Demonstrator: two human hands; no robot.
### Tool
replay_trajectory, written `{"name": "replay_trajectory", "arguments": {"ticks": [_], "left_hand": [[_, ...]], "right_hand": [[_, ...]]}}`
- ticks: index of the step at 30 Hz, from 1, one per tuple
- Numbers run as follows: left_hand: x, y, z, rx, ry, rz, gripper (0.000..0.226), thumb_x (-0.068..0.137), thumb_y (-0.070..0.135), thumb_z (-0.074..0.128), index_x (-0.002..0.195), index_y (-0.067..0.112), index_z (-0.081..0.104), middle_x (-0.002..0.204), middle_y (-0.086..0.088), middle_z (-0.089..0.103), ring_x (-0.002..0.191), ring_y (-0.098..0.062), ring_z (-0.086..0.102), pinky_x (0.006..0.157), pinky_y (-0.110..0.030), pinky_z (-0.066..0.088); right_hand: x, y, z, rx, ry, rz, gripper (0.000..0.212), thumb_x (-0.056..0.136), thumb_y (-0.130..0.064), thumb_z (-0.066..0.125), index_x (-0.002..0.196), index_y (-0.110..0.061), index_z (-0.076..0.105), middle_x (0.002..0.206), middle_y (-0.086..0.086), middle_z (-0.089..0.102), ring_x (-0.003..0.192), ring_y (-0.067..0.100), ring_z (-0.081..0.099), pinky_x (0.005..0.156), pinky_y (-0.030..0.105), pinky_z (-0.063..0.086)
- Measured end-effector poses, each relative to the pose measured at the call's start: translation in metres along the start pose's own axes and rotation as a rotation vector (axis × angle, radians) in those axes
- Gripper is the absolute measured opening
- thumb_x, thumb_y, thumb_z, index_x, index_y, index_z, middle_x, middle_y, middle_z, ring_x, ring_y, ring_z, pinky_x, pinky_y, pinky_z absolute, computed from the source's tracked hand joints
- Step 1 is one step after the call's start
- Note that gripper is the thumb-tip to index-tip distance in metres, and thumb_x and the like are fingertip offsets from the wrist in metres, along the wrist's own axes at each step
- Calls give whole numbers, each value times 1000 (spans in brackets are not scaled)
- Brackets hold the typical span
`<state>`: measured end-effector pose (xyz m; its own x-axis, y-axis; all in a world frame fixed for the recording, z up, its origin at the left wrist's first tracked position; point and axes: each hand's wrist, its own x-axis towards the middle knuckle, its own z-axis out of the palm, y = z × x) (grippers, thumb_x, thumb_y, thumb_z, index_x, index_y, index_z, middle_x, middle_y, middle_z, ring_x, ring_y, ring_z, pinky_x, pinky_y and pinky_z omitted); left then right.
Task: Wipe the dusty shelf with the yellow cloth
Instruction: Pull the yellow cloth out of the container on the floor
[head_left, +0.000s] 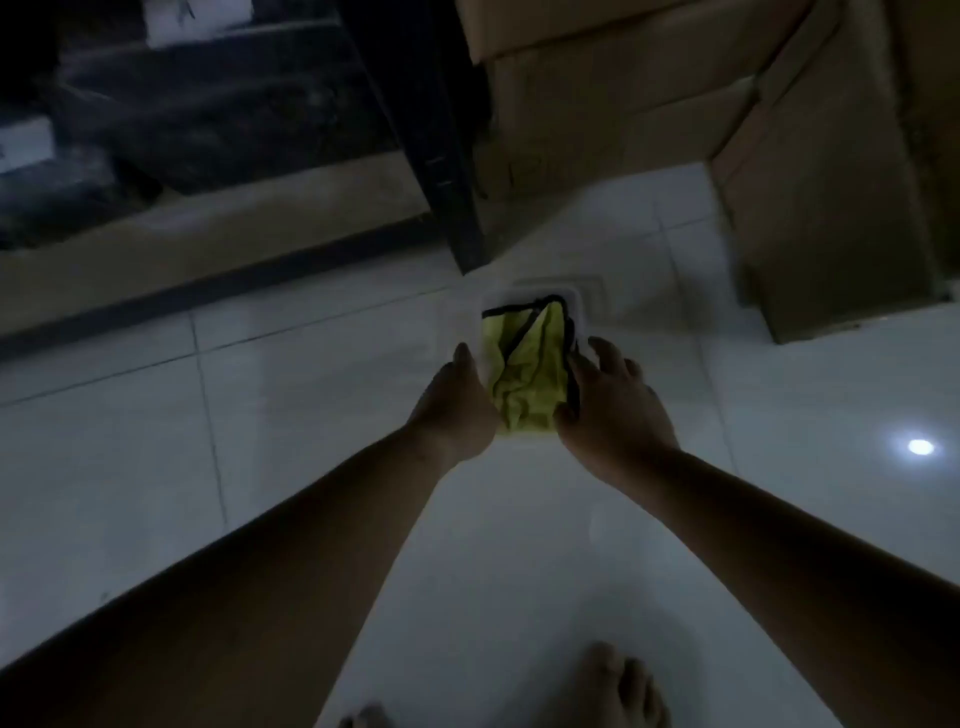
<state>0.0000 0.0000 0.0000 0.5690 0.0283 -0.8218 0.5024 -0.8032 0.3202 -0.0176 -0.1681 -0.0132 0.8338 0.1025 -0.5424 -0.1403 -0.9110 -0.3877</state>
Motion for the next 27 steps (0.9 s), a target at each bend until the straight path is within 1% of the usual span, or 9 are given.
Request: {"name": "replay_trajectory", "arguments": {"ticks": [2, 5, 9, 11, 14, 17, 22, 24, 27], "left_hand": [[12, -7, 2, -15, 7, 5, 58, 108, 16, 44, 162, 10, 25, 160, -18, 42, 144, -37, 44, 117, -39, 39], [25, -19, 4, -167, -45, -3, 33, 104, 17, 54, 135, 6, 58, 130, -24, 65, 116, -43, 65, 101, -54, 55], [29, -23, -1, -319, -106, -11, 10, 98, 8, 65, 108, 6, 62, 113, -27, 71, 101, -42, 72, 91, -51, 62], [29, -22, 0, -310, -91, 8, 6, 98, 9, 64, 102, 11, 60, 108, -25, 72, 98, -40, 73, 89, -49, 63], [28, -20, 4, -286, -47, 28, 8, 100, 10, 59, 107, 10, 63, 109, -23, 72, 98, -39, 73, 90, -52, 62], [28, -19, 6, -291, -5, 10, 24, 101, 11, 58, 121, 0, 65, 112, -22, 71, 102, -40, 71, 92, -51, 60], [22, -13, 6, -254, 12, 15, 27, 101, 11, 57, 122, -4, 65, 110, -24, 71, 101, -42, 70, 90, -52, 60], [21, -14, 7, -221, 8, 28, 26, 101, 11, 58, 122, -1, 66, 112, -22, 71, 103, -40, 69, 90, -50, 61], [19, -19, 7, -194, 2, 39, 33, 102, 13, 58, 133, 5, 64, 123, -19, 70, 111, -38, 68, 93, -42, 59]], "right_hand": [[11, -3, 7, -85, 57, -30, 76, 86, -27, 54, 153, -17, 19, 156, 8, 22, 132, 31, 36, 100, 43, 43], [23, -8, 20, -118, 139, -3, 86, 84, -33, 61, 153, -16, 14, 153, 11, 23, 126, 32, 40, 95, 39, 43], [34, -15, 36, -147, 206, 92, 92, 82, -45, 65, 153, -14, 16, 155, 12, 19, 128, 32, 38, 98, 39, 40], [40, -19, 40, -118, 198, 160, 84, 84, -45, 64, 150, -14, 23, 159, 13, 12, 134, 33, 33, 102, 41, 36], [42, -24, 36, -82, 294, 140, 56, 89, -46, 57, 134, -15, 47, 161, 13, 10, 139, 35, 26, 106, 44, 32], [36, -22, 31, -141, 385, 82, 45, 88, -40, 56, 126, -16, 55, 161, 12, 11, 140, 33, 23, 107, 44, 29], [31, -19, 34, -190, 221, 233, 53, 91, -44, 51, 133, -12, 52, 163, 14, -9, 146, 33, 11, 113, 45, 20], [35, -25, 35, -153, 184, 255, 54, 90, -48, 54, 132, -14, 52, 163, 13, -7, 145, 33, 13, 113, 45, 20], [42, -25, 34, -126, 200, 250, 37, 89, -40, 59, 118, -17, 63, 164, 9, 2, 144, 33, 15, 113, 45, 21]]}}
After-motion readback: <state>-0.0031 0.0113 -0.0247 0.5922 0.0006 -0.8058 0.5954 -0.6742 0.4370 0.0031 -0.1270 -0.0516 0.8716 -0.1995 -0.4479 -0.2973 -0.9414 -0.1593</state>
